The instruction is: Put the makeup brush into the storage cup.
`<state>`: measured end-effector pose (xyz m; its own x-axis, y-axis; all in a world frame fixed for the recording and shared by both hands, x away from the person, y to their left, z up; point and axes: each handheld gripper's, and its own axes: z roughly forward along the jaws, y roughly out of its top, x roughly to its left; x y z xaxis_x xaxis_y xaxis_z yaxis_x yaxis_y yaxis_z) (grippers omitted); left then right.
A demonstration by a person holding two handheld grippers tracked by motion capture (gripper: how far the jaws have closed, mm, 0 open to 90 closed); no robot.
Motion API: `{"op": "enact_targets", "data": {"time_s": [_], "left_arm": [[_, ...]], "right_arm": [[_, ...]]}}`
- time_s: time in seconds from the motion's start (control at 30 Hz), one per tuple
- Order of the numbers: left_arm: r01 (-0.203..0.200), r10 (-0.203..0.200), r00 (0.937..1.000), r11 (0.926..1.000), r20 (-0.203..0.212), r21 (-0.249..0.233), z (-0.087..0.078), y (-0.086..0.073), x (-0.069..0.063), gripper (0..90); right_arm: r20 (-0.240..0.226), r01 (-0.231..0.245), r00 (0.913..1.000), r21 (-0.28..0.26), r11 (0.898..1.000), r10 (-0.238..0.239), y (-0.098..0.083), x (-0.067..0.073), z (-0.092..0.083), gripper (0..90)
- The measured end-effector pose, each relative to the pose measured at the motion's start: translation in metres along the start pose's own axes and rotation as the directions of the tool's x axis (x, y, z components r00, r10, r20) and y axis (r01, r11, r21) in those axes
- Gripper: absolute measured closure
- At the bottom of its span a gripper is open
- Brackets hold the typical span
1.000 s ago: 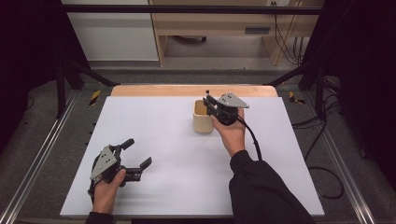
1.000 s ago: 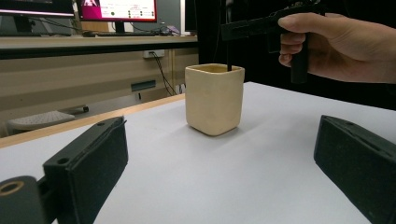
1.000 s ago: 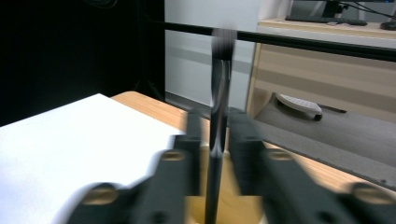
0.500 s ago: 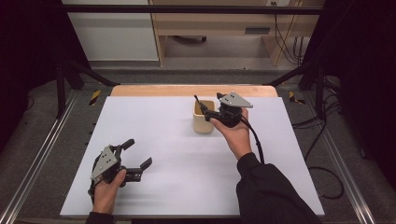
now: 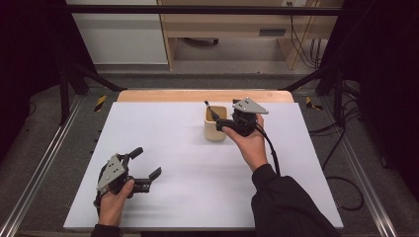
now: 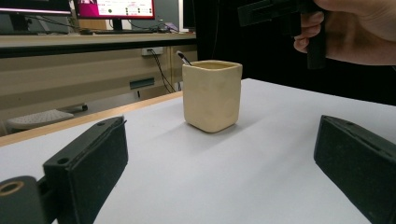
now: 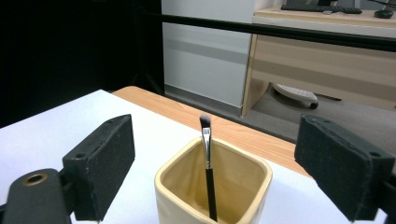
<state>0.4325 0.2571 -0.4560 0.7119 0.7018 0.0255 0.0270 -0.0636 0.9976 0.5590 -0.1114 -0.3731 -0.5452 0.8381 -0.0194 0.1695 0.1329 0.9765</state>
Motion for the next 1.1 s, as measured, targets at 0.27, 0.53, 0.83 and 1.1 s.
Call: {"op": "enact_targets", "data": {"time_s": [0.27, 0.53, 0.83, 1.1], "left_arm": [[-0.002, 0.002, 1.0, 1.0, -0.002, 0.007, 0.0, 0.0, 0.0, 2.6], [-0.005, 0.005, 1.0, 1.0, 0.001, 0.005, 0.001, 0.0, 0.0, 2.5], [-0.017, 0.017, 0.9998, 0.9997, 0.004, 0.017, 0.0, 0.0, -0.001, 2.4], [-0.015, 0.015, 0.9999, 0.9998, 0.006, 0.014, 0.0, 0.0, -0.001, 2.3]], "right_arm": [[0.004, 0.014, 0.9999, 0.014, 1.0, -0.015, -0.001, -0.003, -0.008, 9.7], [-0.005, 0.015, 0.9999, 0.01, 1.0, -0.015, -0.001, -0.001, -0.011, 6.8], [-0.009, 0.012, 0.9999, -0.006, 1.0, -0.012, -0.004, 0.0, -0.017, 5.8], [-0.03, -0.004, 0.9995, -0.009, 1.0, 0.003, -0.006, 0.002, -0.025, 6.2]]}}
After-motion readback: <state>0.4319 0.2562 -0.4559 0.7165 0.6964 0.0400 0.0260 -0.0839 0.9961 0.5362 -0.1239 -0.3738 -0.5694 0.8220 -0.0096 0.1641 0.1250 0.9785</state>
